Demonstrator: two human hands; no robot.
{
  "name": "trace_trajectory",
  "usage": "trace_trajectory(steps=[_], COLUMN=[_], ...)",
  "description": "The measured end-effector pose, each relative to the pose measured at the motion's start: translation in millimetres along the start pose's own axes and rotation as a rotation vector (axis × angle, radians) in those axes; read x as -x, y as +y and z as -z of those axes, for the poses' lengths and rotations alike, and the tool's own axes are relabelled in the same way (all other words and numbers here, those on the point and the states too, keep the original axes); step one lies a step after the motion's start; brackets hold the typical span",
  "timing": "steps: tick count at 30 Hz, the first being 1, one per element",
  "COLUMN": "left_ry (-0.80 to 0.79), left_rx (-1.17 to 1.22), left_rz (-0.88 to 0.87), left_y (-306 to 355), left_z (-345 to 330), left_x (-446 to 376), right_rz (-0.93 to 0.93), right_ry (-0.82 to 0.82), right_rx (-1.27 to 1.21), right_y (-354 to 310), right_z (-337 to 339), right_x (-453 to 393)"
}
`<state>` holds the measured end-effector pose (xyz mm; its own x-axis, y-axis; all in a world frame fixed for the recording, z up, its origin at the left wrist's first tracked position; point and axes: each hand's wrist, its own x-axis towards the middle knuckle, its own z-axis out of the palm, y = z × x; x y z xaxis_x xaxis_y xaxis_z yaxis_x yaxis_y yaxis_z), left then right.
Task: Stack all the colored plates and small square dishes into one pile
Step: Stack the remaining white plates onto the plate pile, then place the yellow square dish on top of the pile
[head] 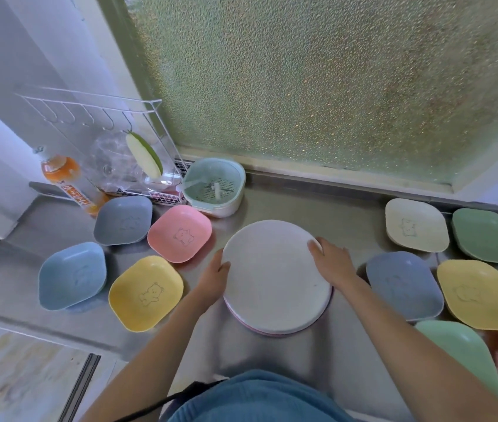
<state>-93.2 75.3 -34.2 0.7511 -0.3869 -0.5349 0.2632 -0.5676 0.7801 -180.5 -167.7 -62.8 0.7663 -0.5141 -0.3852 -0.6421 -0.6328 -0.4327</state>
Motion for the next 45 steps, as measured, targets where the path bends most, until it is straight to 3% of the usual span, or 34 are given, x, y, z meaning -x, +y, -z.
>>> trace_trajectory(steps=[6, 10, 13, 17, 21, 25, 29, 33, 36, 39, 45], left_ry=[0.097, 0.401, 0.517, 0.531, 0.525, 0.526, 0.459, 0.387, 0.365, 0.363, 0.285], left_rx=[-0.171, -0.443, -0.736, -0.761, -0.753, -0.73, -0.575, -0.287, -0.082, 0.112, 0.467], left_rz=[-0.054, -0.118, -0.067, 0.078, 0.166, 0.229, 0.313, 0.292, 0.273, 0.272, 0.325], left_y=[-16, -41, -65, -86, -97, -100, -118, -135, -131, -127, -118], left_z=[23, 57, 90, 122, 137, 140, 156, 173, 177, 184, 204], left_x=[4, 15, 23, 25, 21, 23, 18, 10, 14, 17, 23], right_rz=[-0.005, -0.022, 0.211, 0.515, 0.768, 0.953, 0.852, 0.612, 0.476, 0.338, 0.317], right_ry=[-0.004, 0.143, 0.287, 0.406, 0.275, -0.026, -0.143, -0.056, 0.025, -0.038, -0.01], right_rx=[-0.026, 0.153, 0.25, 0.284, 0.29, 0.532, 0.686, 0.246, 0.186, 0.11, -0.205], right_y=[-15, -36, -73, -129, -174, -203, -223, -228, -228, -237, -257], right_z=[-21, -25, -36, -61, -93, -125, -143, -149, -149, -152, -143], right_x=[4, 15, 35, 59, 79, 90, 97, 93, 85, 85, 80])
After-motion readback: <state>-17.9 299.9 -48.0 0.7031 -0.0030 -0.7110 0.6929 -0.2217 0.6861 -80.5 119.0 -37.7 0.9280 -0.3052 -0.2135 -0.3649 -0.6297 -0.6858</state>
